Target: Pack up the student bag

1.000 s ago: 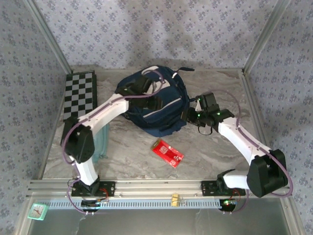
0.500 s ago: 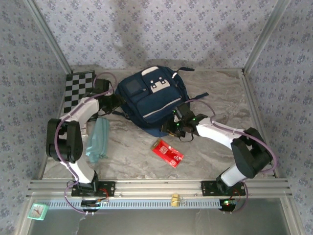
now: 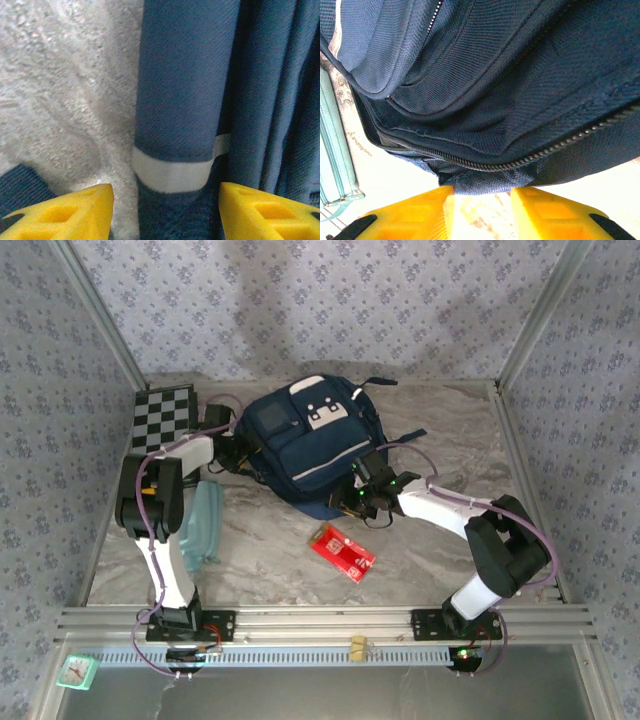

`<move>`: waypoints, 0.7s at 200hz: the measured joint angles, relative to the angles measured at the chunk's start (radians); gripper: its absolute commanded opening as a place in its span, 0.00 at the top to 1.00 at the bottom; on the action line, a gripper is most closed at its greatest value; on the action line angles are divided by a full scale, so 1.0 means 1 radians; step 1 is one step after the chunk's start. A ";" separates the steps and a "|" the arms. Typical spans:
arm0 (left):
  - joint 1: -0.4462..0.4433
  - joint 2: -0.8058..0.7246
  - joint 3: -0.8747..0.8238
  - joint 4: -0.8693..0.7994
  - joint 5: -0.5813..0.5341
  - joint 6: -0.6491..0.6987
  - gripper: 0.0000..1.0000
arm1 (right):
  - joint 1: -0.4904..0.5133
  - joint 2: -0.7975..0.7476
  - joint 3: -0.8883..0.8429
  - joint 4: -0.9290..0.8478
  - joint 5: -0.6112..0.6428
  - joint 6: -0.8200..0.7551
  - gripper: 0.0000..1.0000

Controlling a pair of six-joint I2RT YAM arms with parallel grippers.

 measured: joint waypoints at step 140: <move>-0.037 0.002 0.001 0.070 0.018 -0.056 1.00 | -0.123 0.032 0.013 0.006 0.027 -0.075 0.62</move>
